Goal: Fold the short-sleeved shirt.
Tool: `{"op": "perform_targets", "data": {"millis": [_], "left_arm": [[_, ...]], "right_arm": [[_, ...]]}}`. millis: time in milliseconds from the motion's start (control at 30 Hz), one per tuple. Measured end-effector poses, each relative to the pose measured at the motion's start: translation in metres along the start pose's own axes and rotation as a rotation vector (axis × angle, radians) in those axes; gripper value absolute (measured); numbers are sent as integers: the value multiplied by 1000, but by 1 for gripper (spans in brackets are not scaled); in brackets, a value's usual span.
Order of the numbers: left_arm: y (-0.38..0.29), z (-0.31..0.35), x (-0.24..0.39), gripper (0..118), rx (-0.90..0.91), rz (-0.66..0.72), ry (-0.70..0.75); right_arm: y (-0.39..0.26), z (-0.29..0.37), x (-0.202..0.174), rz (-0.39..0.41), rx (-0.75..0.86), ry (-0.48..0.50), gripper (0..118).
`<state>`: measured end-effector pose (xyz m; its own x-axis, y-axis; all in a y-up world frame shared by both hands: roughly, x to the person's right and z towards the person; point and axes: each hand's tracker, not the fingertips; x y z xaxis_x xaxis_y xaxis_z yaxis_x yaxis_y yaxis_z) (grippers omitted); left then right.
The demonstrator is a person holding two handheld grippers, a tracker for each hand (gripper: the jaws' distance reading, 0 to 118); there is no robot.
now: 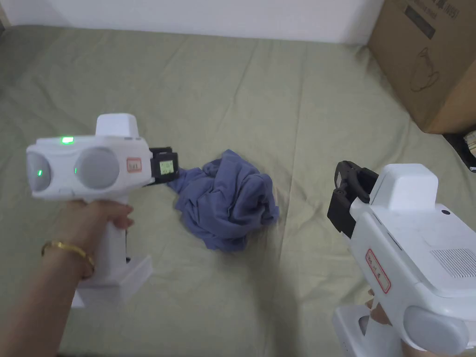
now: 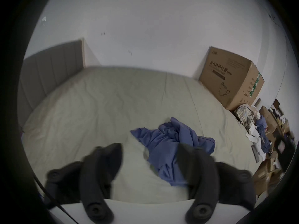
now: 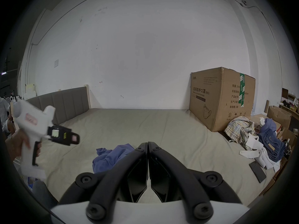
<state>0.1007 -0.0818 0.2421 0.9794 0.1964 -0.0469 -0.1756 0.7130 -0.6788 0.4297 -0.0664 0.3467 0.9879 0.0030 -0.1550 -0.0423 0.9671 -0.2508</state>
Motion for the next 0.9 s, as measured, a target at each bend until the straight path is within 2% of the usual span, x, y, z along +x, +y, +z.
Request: {"op": "perform_targets", "data": {"millis": [67, 100, 267, 400, 467, 500, 533, 567, 633, 700, 733, 767, 800, 833, 900], "left_arm": [[19, -27, -1, 111, -35, 25, 10], [28, -43, -2, 118, -71, 36, 18], [55, -125, -5, 118, -221, 5, 109], [55, -185, -18, 118, -368, 46, 212], [52, -207, -25, 116, -433, 47, 200], [50, -214, -26, 110, -443, 30, 198], [48, -220, -28, 98, -433, 19, 195], [45, -223, -28, 80, -421, 2, 200], [42, -228, -29, 70, -421, -2, 166], [41, -226, -27, 55, -402, -28, 146], [39, -217, -21, 55, -390, -70, 97], [39, -212, -18, 33, -382, -92, 59], [40, -207, -14, 9, -377, -94, 82], [41, -201, -12, 4, -346, -115, 118], [45, -184, -10, 3, -312, -105, 95]], "right_arm": [[-3, -3, 1, -2, -14, -3, 0], [-4, -5, 2, 2, -27, -7, 0], [-13, -15, 7, 13, -85, -24, 0], [-14, -17, 11, 16, -125, -43, 0], [-17, -21, 15, 18, -142, -62, 0], [-19, -22, 16, 13, -147, -75, 0], [-20, -23, 19, 4, -153, -85, 0], [-22, -24, 21, -9, -162, -91, 0], [-25, -26, 25, -21, -176, -97, 0], [-28, -29, 26, -18, -188, -104, 0], [-29, -29, 26, -18, -190, -110, 0], [-29, -29, 26, -25, -192, -113, 0], [-29, -29, 27, -35, -195, -109, 0], [-29, -29, 26, -41, -194, -101, 0], [-27, -31, 24, -34, -192, -93, 0]]}}
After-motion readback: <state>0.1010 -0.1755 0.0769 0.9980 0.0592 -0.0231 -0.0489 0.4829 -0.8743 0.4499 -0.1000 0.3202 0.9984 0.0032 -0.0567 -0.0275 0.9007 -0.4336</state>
